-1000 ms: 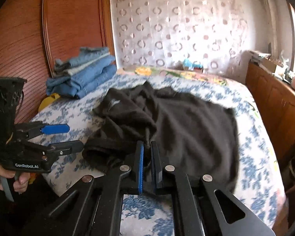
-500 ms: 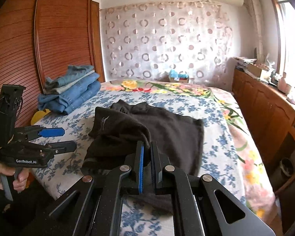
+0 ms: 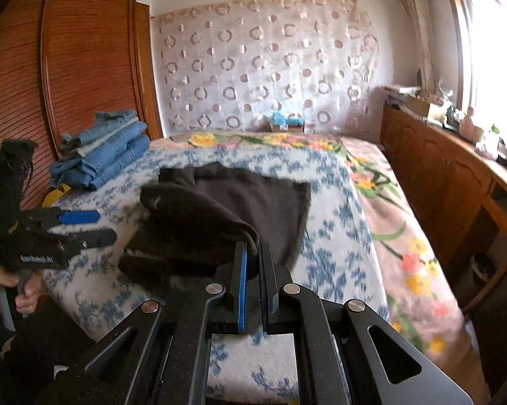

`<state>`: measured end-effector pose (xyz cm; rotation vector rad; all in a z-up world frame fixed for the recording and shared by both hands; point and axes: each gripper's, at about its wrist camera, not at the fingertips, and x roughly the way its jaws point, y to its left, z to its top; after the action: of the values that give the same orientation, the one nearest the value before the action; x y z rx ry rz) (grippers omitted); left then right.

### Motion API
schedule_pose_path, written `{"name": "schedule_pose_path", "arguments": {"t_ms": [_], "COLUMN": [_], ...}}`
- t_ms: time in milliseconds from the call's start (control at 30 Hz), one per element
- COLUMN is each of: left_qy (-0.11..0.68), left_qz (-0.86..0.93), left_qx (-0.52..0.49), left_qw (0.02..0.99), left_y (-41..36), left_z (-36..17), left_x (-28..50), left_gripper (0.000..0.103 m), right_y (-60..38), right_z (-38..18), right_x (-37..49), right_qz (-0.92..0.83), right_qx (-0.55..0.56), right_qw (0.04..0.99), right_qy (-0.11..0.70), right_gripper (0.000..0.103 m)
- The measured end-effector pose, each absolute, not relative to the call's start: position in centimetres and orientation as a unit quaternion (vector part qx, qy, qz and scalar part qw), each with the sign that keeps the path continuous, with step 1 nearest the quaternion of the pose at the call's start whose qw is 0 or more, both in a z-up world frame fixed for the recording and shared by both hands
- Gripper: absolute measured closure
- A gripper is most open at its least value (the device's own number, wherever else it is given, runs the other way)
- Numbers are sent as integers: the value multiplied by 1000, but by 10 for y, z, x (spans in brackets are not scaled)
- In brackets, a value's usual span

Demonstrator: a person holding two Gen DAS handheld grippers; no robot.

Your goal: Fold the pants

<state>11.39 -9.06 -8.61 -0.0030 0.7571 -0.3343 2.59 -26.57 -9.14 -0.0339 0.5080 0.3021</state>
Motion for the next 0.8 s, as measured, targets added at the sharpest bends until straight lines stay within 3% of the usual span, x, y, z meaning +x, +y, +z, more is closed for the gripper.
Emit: {"name": "schedule_pose_path", "arguments": {"t_ms": [467, 600, 667, 733, 800], "left_qy": [374, 375, 379, 385, 390], "left_qz": [-173, -194, -206, -211, -215], "left_qx": [0, 0, -1, 6, 15], "left_qw": [911, 906, 902, 898, 895], "left_y": [-94, -96, -98, -103, -109], "left_z": [-94, -95, -97, -100, -103], "left_x": [110, 109, 110, 112, 115], "left_gripper": [27, 39, 55, 64, 68], "right_y": [-268, -275, -275, -274, -274], "right_z": [-113, -112, -112, -116, -118], "right_x": [39, 39, 39, 40, 42], "right_qz": [144, 145, 145, 145, 140], "right_qx": [8, 9, 9, 8, 9], "right_qw": [941, 943, 943, 944, 943], "right_qy": [306, 299, 298, 297, 301], "right_gripper": [97, 85, 78, 75, 71]}}
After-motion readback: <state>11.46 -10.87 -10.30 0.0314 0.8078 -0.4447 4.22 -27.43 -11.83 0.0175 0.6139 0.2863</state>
